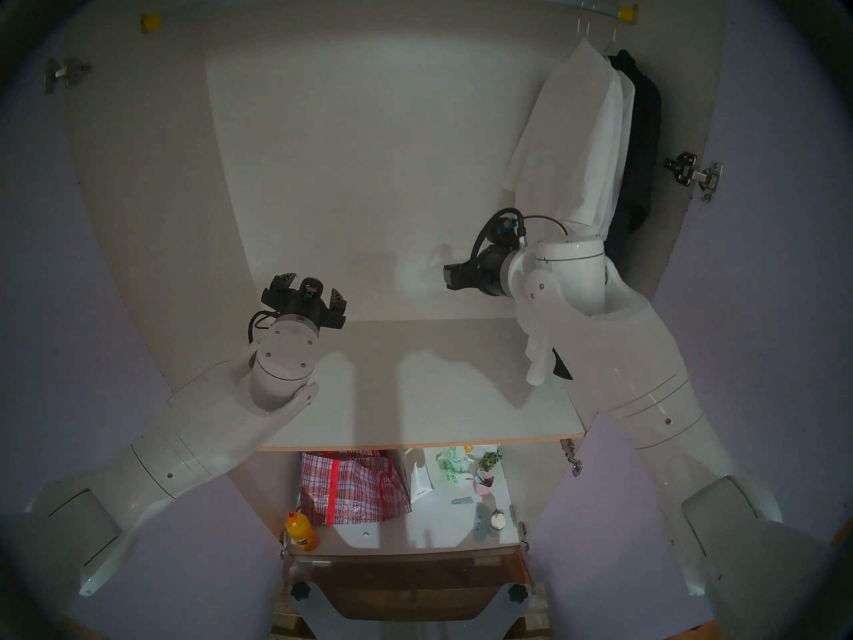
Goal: Move and arrange clothes and pants in the wardrobe
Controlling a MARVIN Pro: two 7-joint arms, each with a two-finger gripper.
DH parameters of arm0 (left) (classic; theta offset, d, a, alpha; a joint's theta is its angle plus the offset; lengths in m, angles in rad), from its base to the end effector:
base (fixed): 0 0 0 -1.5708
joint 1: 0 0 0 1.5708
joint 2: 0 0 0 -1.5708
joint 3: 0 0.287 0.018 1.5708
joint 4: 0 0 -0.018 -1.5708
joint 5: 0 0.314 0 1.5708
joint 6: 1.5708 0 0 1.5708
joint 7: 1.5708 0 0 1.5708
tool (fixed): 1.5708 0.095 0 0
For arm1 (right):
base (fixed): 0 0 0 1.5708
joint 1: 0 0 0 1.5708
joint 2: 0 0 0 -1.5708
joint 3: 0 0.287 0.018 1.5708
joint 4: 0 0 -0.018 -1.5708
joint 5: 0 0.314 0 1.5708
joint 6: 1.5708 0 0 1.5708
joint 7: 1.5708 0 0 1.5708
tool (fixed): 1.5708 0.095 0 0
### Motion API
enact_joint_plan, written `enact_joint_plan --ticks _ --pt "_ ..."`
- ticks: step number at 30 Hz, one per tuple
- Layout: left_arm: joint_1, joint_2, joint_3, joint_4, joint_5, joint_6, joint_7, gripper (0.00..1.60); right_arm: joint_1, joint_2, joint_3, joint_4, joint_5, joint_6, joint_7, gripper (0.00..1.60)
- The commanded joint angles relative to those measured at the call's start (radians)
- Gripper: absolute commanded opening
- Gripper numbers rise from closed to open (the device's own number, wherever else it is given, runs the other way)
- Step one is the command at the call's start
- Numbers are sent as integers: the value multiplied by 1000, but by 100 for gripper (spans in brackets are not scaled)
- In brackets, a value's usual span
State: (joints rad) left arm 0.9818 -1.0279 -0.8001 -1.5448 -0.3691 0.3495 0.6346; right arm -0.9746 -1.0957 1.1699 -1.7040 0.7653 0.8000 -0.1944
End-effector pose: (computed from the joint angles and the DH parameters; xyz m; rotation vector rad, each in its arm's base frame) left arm 0.5075 -0.0275 -0.1863 -1.9010 0.3709 -1.9366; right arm 0.5027 0.0233 -0.1013 -2.3761 -0.3856 -1.7109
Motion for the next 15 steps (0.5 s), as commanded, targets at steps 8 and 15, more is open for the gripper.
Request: enact_joint_plan --ticks 8,15 --pt "-29 2 -12 -24 4 -5 -5 160 -246 -105 30 -69 64 -350 -174 160" --pt "-29 3 -12 -25 4 -4 -6 160 -256 -92 13 -66 67 -420 -164 160"
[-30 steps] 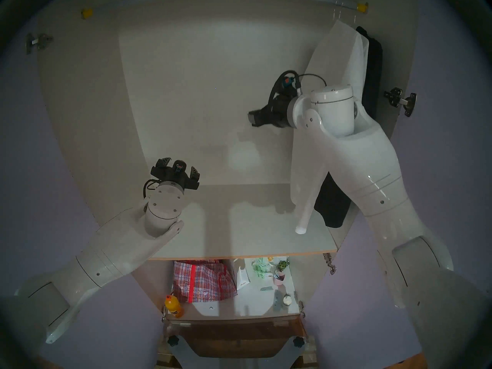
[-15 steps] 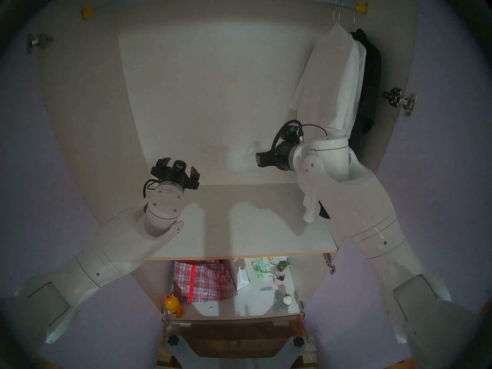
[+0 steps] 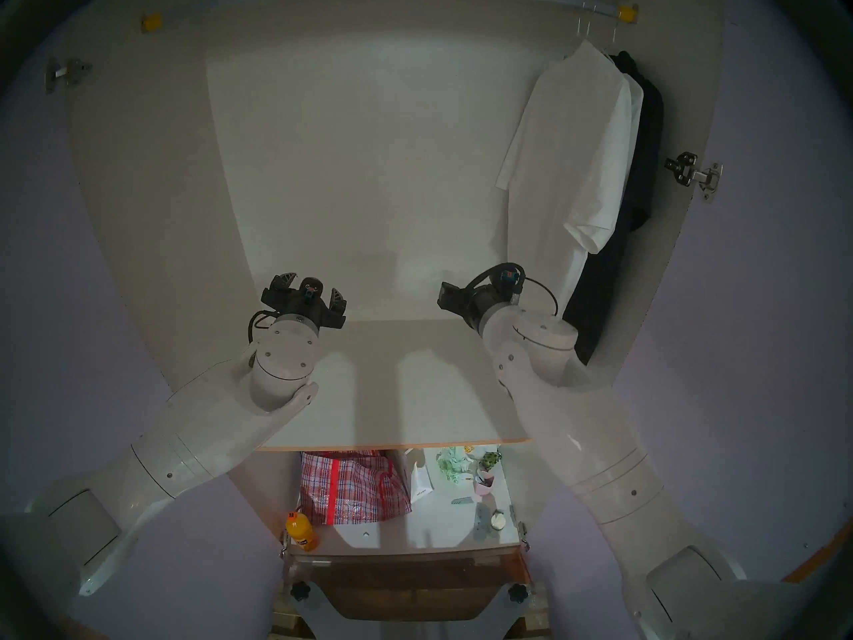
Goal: Move and arrange clothes and pants in the wardrobe
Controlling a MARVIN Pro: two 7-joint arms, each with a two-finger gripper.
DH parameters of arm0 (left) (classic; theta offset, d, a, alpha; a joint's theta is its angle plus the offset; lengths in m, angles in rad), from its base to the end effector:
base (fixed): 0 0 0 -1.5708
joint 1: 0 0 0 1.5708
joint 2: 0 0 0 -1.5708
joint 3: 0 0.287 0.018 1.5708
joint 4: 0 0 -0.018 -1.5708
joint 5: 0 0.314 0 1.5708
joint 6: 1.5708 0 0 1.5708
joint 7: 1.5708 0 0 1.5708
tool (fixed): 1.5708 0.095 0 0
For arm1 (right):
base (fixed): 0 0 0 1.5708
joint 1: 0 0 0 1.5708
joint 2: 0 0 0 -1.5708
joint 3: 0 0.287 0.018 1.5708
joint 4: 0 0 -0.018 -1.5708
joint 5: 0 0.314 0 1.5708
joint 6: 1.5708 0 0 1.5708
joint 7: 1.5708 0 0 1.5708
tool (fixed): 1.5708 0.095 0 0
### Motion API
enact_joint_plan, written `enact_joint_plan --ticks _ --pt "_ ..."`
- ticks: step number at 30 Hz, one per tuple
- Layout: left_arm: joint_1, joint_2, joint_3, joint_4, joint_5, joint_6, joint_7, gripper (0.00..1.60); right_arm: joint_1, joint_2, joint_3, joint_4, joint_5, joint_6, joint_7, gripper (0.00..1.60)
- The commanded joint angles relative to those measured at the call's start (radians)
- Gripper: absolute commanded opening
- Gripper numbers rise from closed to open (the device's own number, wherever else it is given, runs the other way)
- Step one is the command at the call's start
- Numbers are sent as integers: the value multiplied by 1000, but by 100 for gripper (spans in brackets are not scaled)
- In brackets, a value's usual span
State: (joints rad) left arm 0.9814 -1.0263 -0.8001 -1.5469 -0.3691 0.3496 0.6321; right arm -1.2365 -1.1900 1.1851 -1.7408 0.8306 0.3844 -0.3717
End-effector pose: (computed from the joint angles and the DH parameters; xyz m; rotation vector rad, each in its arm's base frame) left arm 0.5073 -0.0275 -0.1856 -1.9007 0.3741 -1.9385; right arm 0.4729 0.0417 -0.1783 -2.1669 0.0789 -1.8029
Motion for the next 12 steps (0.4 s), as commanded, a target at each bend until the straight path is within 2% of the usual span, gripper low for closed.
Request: enact_joint_plan --ticks 1,12 --pt "-29 1 -12 -22 4 -4 -3 160 4 0 0 -30 0 -4 15 160" --pt "-28 1 -13 -22 4 -4 -3 160 2 -1 2 -30 -2 -3 18 160"
